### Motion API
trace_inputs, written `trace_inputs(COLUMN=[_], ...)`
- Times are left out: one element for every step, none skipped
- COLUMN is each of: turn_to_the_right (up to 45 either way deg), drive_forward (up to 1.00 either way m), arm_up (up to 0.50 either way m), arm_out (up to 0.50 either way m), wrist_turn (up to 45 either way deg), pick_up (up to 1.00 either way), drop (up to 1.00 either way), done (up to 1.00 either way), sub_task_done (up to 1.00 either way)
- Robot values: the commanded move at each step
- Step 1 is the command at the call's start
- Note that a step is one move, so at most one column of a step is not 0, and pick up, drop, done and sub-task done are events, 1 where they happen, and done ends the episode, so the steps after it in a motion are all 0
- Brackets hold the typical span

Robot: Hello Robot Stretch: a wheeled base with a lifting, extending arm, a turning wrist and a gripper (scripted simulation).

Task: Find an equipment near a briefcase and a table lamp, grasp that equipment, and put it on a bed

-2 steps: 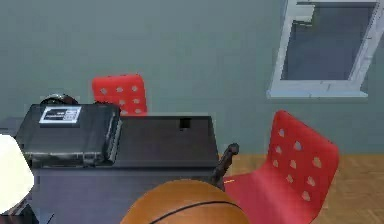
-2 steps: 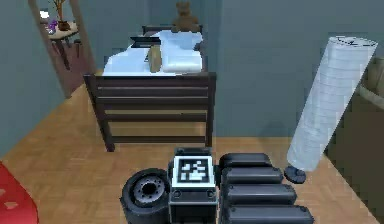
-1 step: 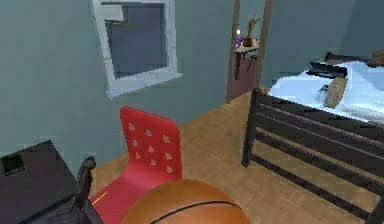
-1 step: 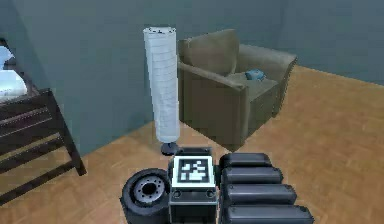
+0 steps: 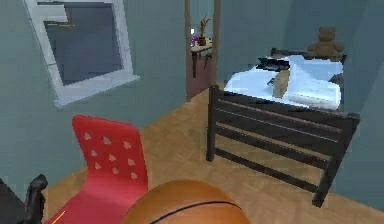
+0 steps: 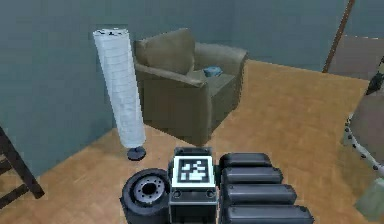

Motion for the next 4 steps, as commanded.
trace_inputs(turn_to_the_right=[0.0, 3.0, 0.0, 3.0], drive_forward=[0.15, 0.0, 1.0, 0.0], arm_up=[0.0, 0.0, 0.0, 0.0], arm_out=[0.0, 0.0, 0.0, 0.0], wrist_turn=[0.0, 0.0, 0.0, 0.0], pick_up=[0.0, 0.0, 0.0, 0.0], drop=[0.0, 0.0, 0.0, 0.0], done=[0.0, 0.0, 0.0, 0.0], sub_task_done=[0.0, 0.0, 0.0, 0.0])
